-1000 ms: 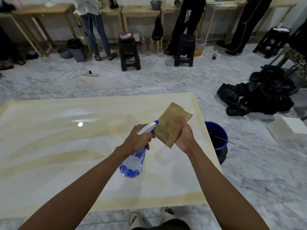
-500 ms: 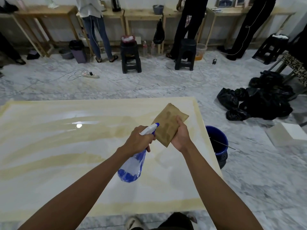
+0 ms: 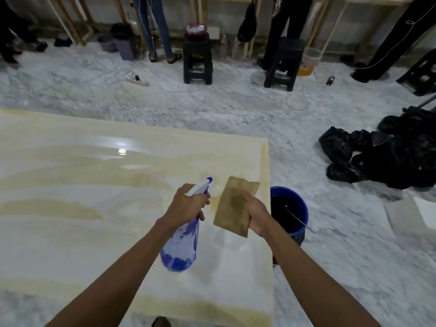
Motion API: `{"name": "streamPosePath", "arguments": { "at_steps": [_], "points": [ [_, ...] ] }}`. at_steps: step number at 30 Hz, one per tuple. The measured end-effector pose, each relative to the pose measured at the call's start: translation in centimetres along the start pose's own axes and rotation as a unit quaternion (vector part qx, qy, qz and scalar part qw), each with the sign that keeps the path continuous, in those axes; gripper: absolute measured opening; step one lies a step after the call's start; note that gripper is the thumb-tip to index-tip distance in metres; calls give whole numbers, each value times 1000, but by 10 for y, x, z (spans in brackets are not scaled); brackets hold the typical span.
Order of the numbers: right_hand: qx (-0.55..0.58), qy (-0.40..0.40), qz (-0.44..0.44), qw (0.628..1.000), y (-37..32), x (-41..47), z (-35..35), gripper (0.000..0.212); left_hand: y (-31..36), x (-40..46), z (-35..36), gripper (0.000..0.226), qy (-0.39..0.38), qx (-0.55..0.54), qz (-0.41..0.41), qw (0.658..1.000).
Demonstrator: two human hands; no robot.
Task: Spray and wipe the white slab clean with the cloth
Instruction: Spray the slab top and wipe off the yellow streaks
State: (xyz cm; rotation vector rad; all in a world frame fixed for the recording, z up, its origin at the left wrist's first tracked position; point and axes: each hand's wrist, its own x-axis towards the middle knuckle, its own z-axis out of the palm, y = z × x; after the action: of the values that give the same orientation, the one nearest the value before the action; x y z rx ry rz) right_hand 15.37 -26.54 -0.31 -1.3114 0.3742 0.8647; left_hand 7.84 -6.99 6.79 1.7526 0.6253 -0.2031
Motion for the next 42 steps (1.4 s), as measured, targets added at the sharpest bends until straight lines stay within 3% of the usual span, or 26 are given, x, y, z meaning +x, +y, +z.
{"name": "streamPosePath", "arguments": {
  "at_steps": [3,6,7,9,11,13,14,16,21,24,29,33,36,38,40,42],
  "points": [
    [-170,23,11,985,-15,30,-17,28,2,6,15,36,47,-44,2,998],
    [-355,55,-113,926,-58,76,-18,34,9,17,22,31,87,-63,14,994],
    [-429,61,-170,885,-74,93,-16,31,12,22,23,29,100,-66,20,993],
    [-580,104,-286,755,-103,128,-7,36,19,35,23,26,124,-76,29,989],
    [-680,128,-345,635,-116,173,-5,45,24,49,23,26,144,-80,36,986],
    [-754,96,-305,574,-109,221,-11,49,26,61,23,26,164,-80,40,982],
    [-777,70,-264,568,-99,239,-16,53,25,65,23,26,170,-79,42,981],
    [-793,37,-211,571,-75,262,-27,60,22,71,21,23,177,-76,47,980],
    [-780,40,-210,587,-25,238,-31,60,10,59,20,22,161,-63,47,984],
    [-769,81,-261,578,24,194,-30,59,3,35,21,21,145,-53,28,988],
    [-742,44,-268,612,123,95,-34,59,-22,-17,20,20,119,-50,12,992],
    [-747,-2,-219,628,199,2,-21,60,-45,-56,18,21,94,-40,-3,995],
    [-682,-100,-138,711,191,-48,0,57,-57,-69,12,24,82,-31,-15,996],
    [-579,-131,-177,785,161,-56,3,46,-58,-64,7,25,79,-30,-22,996],
    [-514,-65,-212,828,111,-42,3,31,-53,-50,0,27,90,-36,-20,995],
    [-504,-3,-185,844,42,-2,6,26,-43,-31,-7,27,107,-36,-6,994]
  ]
}}
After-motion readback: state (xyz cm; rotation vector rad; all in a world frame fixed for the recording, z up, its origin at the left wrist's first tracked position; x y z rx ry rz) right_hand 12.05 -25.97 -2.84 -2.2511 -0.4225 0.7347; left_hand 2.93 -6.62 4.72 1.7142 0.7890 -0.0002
